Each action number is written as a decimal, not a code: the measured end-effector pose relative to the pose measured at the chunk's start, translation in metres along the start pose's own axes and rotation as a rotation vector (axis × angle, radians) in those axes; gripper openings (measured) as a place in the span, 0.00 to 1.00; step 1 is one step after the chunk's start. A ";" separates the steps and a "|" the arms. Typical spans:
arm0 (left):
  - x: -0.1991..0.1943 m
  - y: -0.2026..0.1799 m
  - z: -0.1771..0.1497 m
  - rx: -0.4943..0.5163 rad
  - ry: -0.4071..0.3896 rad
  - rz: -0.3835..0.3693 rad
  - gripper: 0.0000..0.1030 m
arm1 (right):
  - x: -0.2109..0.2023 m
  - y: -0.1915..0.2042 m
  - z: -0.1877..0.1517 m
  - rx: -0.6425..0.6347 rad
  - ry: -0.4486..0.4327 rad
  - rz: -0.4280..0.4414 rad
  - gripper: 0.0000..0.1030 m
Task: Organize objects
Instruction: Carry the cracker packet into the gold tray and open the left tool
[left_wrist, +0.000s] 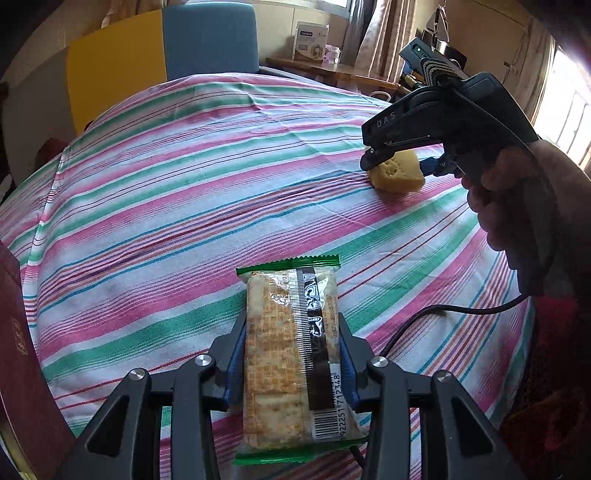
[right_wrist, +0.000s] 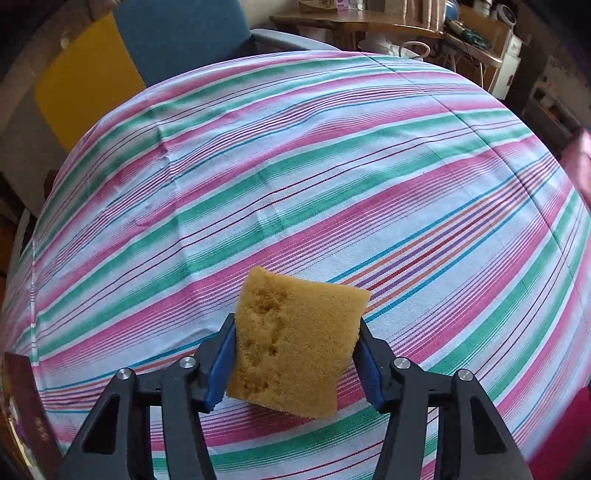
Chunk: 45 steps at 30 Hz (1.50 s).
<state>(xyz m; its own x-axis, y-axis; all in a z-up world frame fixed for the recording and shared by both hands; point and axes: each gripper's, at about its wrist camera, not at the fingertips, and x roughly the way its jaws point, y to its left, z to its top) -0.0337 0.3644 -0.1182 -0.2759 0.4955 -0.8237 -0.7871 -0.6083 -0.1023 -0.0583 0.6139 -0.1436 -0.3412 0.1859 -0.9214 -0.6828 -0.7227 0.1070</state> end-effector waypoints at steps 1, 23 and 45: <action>-0.001 0.000 0.001 -0.001 0.008 0.002 0.39 | 0.001 0.002 0.000 -0.011 -0.001 -0.006 0.55; -0.122 0.017 -0.008 -0.061 -0.175 0.114 0.39 | 0.003 0.011 -0.005 -0.142 -0.016 -0.074 0.57; -0.167 0.097 -0.051 -0.280 -0.196 0.156 0.39 | 0.001 0.026 -0.017 -0.211 -0.051 -0.129 0.56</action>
<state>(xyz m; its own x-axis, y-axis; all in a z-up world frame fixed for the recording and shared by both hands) -0.0358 0.1915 -0.0192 -0.5023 0.4763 -0.7216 -0.5533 -0.8184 -0.1550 -0.0656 0.5840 -0.1482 -0.2958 0.3145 -0.9020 -0.5743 -0.8131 -0.0952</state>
